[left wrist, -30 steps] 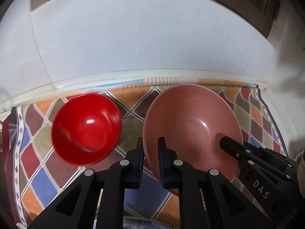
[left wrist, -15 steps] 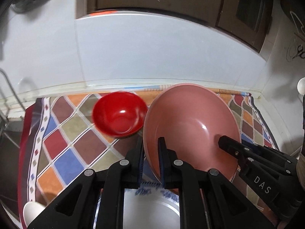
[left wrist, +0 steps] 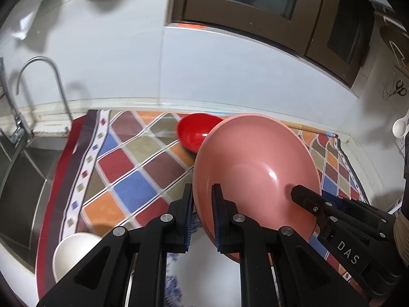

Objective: Organize plates and bowls
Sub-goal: 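Carry the pink bowl with both grippers over the white bowl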

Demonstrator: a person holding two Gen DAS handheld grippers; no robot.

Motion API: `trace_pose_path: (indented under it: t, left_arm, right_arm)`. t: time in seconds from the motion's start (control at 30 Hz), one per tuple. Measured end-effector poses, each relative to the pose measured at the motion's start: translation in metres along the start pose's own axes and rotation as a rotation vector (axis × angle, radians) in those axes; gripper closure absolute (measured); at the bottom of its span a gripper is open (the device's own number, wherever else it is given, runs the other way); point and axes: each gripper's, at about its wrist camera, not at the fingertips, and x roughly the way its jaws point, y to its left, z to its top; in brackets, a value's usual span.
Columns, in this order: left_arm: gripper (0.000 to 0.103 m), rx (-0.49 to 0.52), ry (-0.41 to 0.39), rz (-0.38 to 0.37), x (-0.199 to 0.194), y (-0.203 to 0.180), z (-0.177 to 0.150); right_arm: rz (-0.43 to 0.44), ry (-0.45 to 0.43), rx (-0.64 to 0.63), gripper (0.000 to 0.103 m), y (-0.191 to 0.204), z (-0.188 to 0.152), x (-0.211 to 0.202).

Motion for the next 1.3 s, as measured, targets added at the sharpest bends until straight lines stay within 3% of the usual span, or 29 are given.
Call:
trace_pose_path:
  t: [0.7, 1.3]
  left_arm:
    - [0.088, -0.103, -0.011, 0.087, -0.068, 0.112, -0.049]
    - [0.088, -0.187, 0.103, 0.144, -0.061, 0.168, -0.084]
  right_arm:
    - [0.087, 0.024, -0.120, 0.089, 0.123, -0.044, -0.019]
    - [0.143, 0.167, -0.184, 0.089, 0.185, -0.082, 0.021]
